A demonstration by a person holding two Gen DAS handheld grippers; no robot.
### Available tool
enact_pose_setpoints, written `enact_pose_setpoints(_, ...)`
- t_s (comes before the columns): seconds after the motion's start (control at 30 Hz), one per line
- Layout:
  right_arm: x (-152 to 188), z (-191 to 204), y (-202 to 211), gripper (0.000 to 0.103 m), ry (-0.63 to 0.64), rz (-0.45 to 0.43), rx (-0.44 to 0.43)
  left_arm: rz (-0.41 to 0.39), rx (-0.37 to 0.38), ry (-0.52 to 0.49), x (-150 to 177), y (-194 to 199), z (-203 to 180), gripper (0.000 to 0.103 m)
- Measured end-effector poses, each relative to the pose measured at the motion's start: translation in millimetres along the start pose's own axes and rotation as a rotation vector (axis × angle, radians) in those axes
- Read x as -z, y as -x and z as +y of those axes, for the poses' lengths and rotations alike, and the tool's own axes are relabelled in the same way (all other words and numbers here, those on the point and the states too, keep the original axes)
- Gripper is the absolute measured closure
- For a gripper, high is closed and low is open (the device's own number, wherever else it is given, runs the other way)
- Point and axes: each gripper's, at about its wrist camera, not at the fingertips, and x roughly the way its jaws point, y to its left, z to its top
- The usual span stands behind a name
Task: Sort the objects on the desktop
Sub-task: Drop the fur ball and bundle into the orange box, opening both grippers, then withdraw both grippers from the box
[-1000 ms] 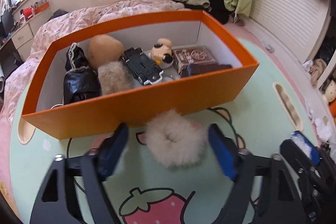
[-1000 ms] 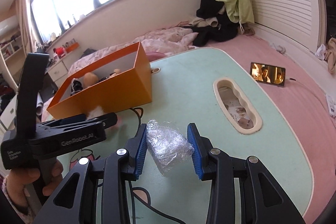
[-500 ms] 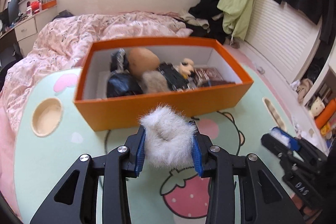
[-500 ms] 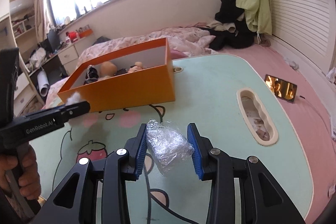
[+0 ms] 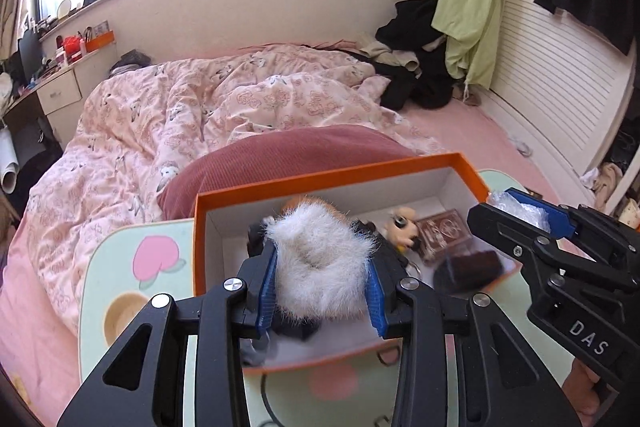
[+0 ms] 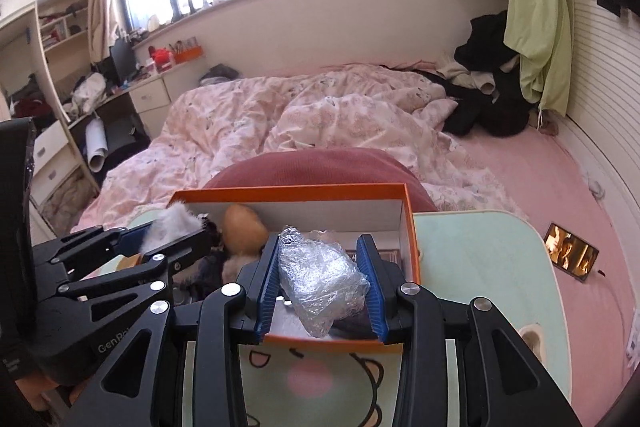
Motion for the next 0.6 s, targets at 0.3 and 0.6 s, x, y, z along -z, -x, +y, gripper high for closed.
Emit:
enact_pose_setpoints(0.3, 0.5, -3.5, -25.8, 0.038, -0.012, 0.038, 0.053, 0.061, -0.003, 0.059, -4.4, -21.0, 15.4, 0.041)
enact_pose_setpoints(0.6, 15.7, -6.4, -1.7, 0.033, -0.008, 0.001, 0.093, 0.009, -0.005, 0.038, 10.4, 10.0, 14.9, 0.031)
